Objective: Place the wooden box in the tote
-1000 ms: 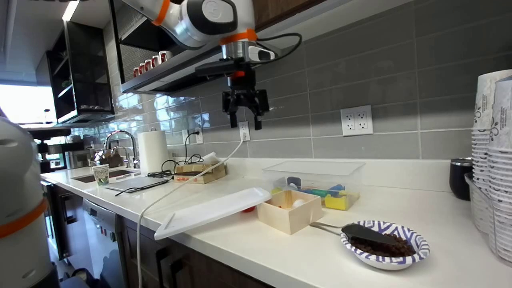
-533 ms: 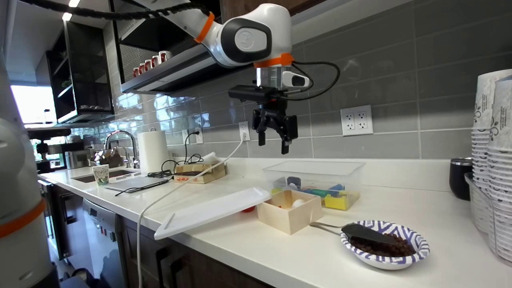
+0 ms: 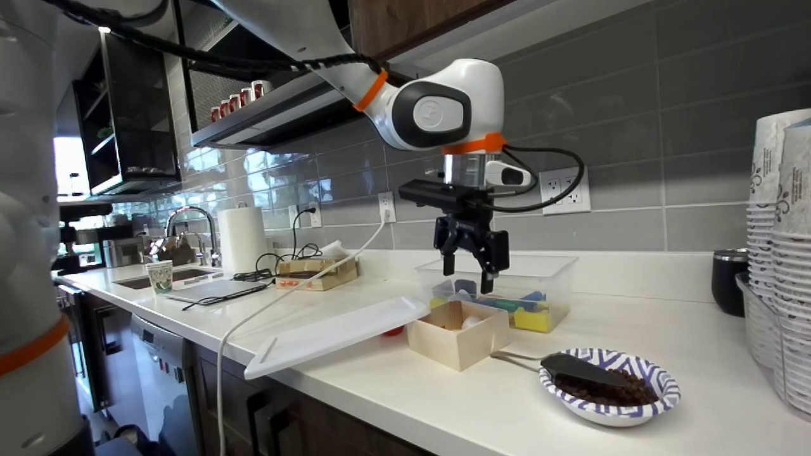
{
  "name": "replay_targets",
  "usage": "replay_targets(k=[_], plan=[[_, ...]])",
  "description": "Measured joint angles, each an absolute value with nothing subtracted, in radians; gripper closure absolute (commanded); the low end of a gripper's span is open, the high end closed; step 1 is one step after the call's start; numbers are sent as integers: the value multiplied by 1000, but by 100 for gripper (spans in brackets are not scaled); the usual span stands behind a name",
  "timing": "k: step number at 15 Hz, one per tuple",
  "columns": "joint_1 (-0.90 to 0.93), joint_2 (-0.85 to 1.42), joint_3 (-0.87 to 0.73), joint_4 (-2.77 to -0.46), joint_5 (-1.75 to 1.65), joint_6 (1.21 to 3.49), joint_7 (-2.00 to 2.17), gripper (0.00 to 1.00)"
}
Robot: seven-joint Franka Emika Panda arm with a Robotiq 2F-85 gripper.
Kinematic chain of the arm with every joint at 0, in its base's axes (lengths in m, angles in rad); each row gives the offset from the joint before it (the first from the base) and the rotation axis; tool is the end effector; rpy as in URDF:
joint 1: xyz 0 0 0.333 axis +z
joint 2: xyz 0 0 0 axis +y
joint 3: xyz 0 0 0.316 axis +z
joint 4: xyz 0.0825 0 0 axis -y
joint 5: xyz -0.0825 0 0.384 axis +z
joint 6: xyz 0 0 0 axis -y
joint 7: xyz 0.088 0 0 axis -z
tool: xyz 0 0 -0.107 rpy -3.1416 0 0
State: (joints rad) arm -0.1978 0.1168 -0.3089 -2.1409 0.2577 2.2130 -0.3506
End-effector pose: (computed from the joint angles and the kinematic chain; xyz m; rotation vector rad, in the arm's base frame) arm 0.4873 -0.2589 0.3502 -2.9370 0.4641 -0.0547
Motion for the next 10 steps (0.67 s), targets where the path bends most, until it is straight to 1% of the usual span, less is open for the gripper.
replay_targets(k=[8, 9, 10], plan=[[-245, 317, -262, -2044, 236, 2219, -274, 0], [-250, 329, -260, -2035, 232, 2219, -267, 25], [-255, 340, -258, -2026, 229, 2219, -261, 28]])
